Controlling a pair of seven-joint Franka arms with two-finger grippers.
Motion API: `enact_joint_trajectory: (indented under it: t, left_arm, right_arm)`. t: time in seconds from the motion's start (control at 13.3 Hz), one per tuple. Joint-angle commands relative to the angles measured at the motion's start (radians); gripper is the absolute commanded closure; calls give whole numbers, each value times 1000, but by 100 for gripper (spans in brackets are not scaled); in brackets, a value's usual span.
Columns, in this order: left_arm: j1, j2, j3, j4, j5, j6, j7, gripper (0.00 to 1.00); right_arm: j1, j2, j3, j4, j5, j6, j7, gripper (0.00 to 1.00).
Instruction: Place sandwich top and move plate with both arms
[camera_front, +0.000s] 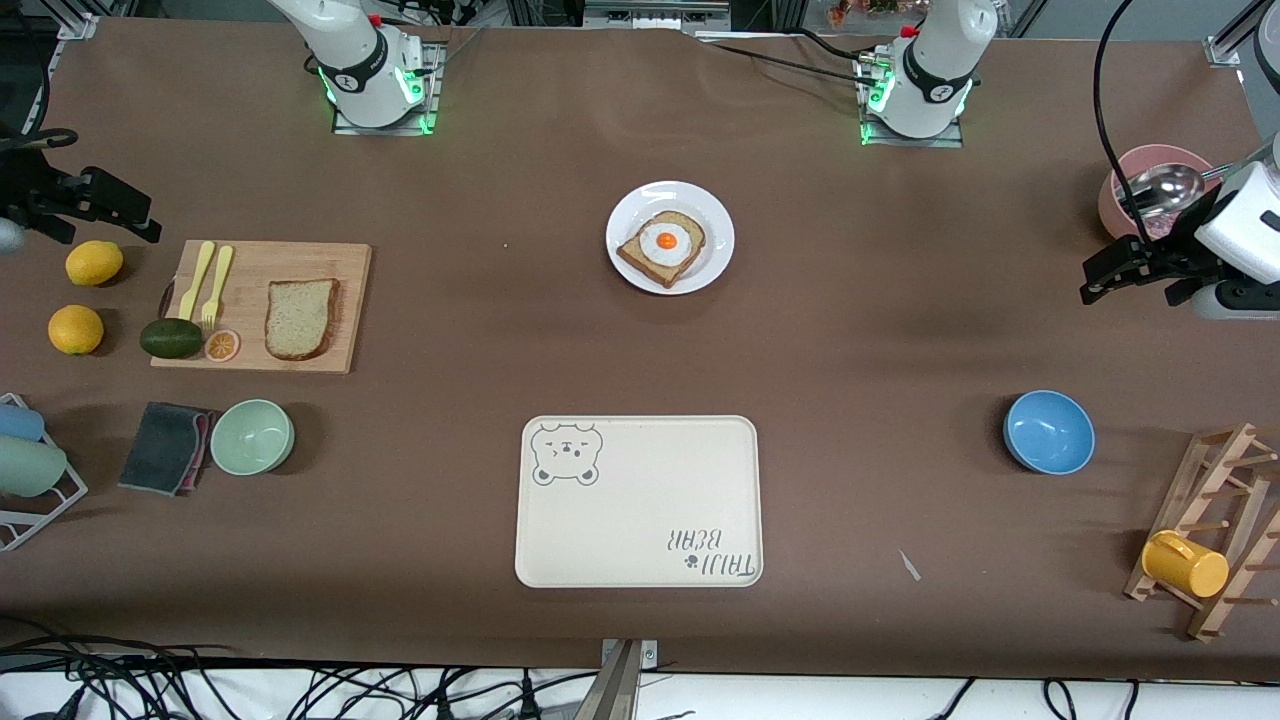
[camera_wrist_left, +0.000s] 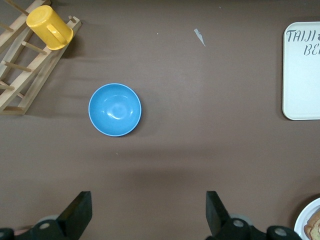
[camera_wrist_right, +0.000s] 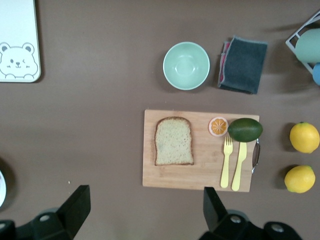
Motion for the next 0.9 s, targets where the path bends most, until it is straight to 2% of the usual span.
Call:
enact_joint_trajectory:
  t: [0.0, 0.3, 0.6, 0.82]
  left_arm:
    - [-1, -2, 3, 4, -7, -2, 20, 0]
    - [-1, -2, 3, 4, -7, -2, 20, 0]
    - [0, -2, 3, 4, -7, -2, 20, 0]
    - [-1, -2, 3, 4, -7, -2, 20, 0]
  right_arm:
    - [-4, -4, 4, 8, -1, -24, 6, 0]
    - [-5, -6, 2, 9, -4, -73, 1, 0]
    - [0, 0, 8, 14, -48, -81, 6, 0]
    - [-2, 61, 4, 12, -60, -60, 0, 0]
